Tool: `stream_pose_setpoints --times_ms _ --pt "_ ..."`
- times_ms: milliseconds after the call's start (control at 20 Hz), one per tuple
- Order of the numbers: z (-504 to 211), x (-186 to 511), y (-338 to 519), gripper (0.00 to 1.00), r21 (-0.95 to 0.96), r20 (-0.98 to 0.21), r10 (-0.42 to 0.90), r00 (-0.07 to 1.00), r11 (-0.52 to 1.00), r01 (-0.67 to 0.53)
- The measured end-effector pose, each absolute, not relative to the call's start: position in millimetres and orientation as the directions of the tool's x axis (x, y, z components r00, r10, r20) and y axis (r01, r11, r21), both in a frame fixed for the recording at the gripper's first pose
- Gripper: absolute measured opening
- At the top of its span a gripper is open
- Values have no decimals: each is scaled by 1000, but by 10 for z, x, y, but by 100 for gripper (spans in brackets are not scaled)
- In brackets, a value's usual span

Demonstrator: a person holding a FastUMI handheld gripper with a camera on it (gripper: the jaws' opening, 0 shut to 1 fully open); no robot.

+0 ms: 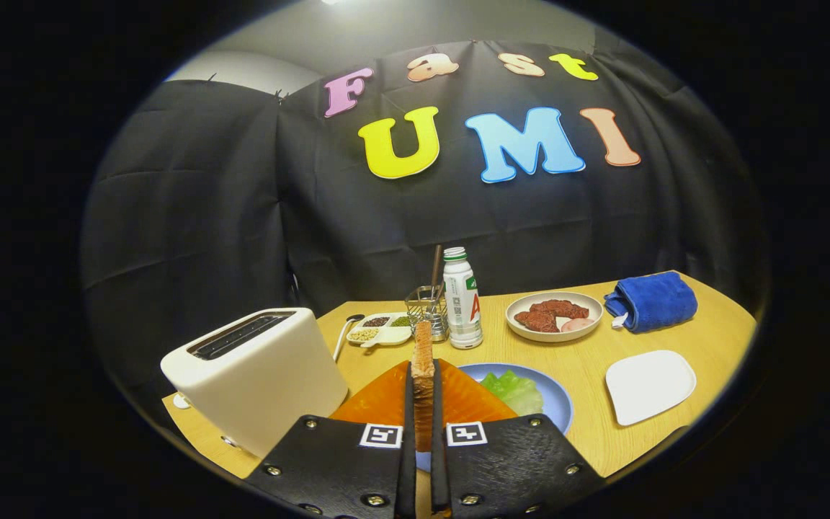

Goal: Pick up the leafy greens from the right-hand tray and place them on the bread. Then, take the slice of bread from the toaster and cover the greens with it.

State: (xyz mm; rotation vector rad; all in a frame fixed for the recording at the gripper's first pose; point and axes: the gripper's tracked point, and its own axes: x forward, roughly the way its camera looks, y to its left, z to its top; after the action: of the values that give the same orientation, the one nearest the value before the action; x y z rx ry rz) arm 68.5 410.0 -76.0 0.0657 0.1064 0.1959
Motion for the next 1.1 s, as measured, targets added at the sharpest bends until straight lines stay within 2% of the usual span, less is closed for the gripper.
stream_pose_setpoints --times_ms 450,800,1050,1100 --pt "-951 768 3937 8 14 -144 144 979 989 -144" --pt "-1038 817 3613 22 -24 -177 89 980 995 -95" --pt "-1082 853 3503 22 -46 -191 72 979 996 -82" --pt "-1080 877 3458 25 -66 -188 57 980 995 -71"
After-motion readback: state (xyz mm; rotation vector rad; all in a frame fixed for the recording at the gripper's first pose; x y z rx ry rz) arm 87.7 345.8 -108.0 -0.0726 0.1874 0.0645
